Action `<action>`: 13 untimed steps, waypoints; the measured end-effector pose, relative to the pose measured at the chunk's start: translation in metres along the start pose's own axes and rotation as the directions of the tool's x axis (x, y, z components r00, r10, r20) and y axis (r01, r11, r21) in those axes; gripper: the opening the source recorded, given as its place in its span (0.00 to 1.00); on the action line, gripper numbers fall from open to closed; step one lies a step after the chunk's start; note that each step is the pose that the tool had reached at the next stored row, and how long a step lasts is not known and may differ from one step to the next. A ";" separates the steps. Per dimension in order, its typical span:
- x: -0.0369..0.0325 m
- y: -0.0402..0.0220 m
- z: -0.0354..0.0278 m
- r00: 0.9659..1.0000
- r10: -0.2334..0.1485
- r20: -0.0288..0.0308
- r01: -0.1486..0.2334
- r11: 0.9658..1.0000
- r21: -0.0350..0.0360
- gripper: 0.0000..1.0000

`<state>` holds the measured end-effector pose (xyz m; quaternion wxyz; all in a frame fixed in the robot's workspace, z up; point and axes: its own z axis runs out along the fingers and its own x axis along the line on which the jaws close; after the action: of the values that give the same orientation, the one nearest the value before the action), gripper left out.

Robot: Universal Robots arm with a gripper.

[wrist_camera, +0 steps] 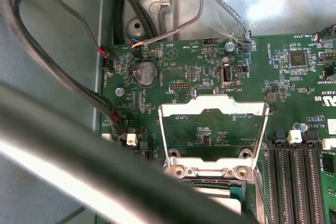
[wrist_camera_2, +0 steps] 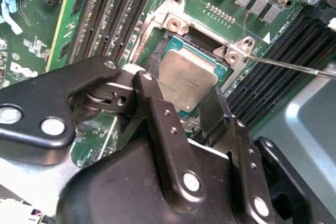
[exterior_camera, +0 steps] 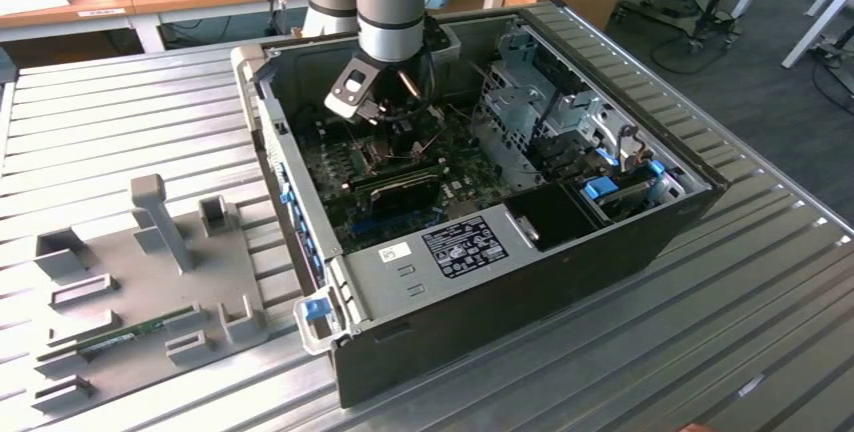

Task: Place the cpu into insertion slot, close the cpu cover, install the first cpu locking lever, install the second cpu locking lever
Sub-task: 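Place the cpu into insertion slot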

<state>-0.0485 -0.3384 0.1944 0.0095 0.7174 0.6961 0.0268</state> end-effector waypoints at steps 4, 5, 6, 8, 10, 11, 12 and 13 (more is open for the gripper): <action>0.0001 0.0000 0.0001 1.000 0.000 0.000 0.000 1.000 0.000 0.54; 0.0001 0.0000 0.0001 1.000 0.001 0.000 -0.001 1.000 0.000 0.54; 0.0001 0.0000 0.0001 1.000 0.001 0.000 -0.001 1.000 0.000 0.54; 0.0001 0.0001 0.0001 1.000 0.001 0.000 -0.001 1.000 0.000 0.54; 0.0002 0.0002 -0.0005 1.000 0.001 0.000 -0.001 1.000 -0.001 0.54; 0.0002 0.0002 -0.0011 1.000 0.001 0.001 -0.001 1.000 -0.001 0.54; 0.0002 0.0002 -0.0016 1.000 0.001 0.001 -0.001 1.000 -0.001 0.54; 0.0002 0.0002 -0.0017 1.000 0.001 0.001 -0.001 1.000 -0.001 0.54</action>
<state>-0.0484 -0.3382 0.1962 0.0099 0.7177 0.6958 0.0267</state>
